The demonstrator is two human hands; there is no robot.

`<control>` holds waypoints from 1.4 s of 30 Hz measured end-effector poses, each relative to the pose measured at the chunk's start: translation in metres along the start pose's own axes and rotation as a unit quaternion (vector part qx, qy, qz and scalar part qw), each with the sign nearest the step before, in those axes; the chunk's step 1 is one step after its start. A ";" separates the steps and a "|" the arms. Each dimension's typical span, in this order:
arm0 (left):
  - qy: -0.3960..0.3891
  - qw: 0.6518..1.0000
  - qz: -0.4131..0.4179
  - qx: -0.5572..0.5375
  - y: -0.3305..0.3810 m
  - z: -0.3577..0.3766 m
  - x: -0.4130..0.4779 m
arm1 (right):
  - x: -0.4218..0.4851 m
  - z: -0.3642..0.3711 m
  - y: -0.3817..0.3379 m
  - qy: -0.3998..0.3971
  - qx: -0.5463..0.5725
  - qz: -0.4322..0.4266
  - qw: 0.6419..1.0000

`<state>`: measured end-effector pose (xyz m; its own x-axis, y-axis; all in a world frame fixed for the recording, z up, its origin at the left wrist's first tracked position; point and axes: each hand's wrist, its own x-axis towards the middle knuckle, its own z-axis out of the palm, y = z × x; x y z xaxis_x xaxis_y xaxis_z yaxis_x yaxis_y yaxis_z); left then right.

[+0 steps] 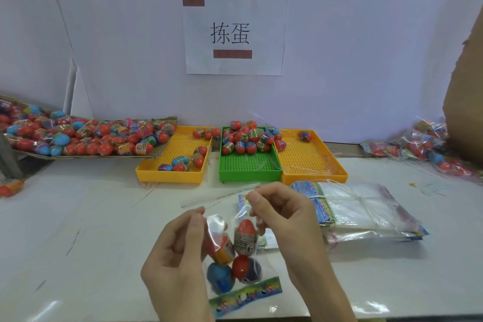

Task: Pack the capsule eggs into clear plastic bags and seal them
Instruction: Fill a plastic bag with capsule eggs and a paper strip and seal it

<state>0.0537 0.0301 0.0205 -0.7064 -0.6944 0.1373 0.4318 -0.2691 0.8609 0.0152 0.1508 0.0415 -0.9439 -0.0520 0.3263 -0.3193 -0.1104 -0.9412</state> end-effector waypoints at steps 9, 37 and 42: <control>0.029 0.998 -0.025 -0.053 0.001 0.005 0.000 | -0.001 0.008 0.000 0.012 0.011 -0.010 1.000; -0.066 0.998 -0.011 0.015 -0.003 0.000 -0.006 | -0.003 0.006 0.010 0.139 -0.233 -0.141 0.952; -0.054 0.998 0.006 0.030 -0.004 0.000 -0.009 | -0.010 0.016 -0.001 0.035 -0.214 -0.243 0.946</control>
<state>0.0579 0.0374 0.0163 -0.7589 -0.6209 0.1964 0.4081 -0.2185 0.8864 0.0267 0.1358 0.0406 -0.6758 -0.0300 0.7365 -0.7072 0.3080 -0.6364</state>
